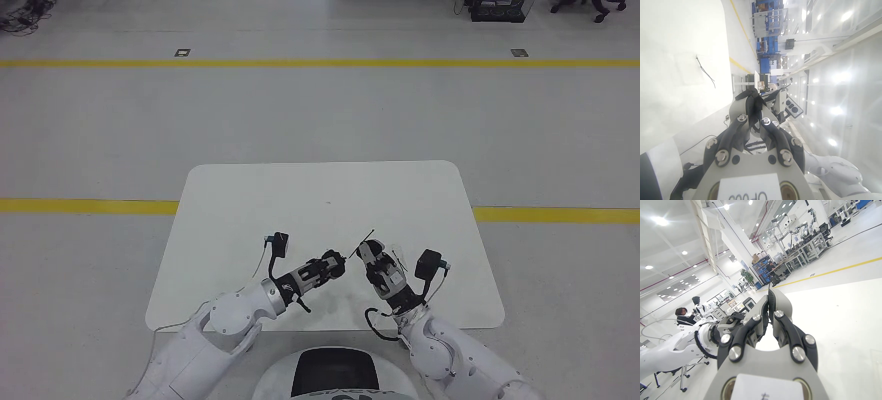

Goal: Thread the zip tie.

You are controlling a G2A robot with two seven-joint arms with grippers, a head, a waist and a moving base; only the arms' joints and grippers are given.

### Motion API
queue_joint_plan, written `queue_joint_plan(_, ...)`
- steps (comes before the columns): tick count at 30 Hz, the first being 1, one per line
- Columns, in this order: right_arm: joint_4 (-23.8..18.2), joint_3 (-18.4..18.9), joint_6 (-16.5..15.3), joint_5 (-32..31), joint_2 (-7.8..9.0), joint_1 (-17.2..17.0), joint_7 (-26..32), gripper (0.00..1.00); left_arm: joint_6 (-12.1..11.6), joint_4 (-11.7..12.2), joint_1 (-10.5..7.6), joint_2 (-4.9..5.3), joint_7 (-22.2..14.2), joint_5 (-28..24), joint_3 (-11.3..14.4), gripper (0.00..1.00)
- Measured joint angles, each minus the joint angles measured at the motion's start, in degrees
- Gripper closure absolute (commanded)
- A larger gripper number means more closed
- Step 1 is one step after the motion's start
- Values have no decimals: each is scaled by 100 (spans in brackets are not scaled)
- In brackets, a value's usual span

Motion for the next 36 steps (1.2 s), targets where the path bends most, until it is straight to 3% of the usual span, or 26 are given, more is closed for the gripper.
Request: queue_joint_plan(36,142,-127,0,16,-18,146,-51,100,-3,17,-13,2,-22,-20,24,100)
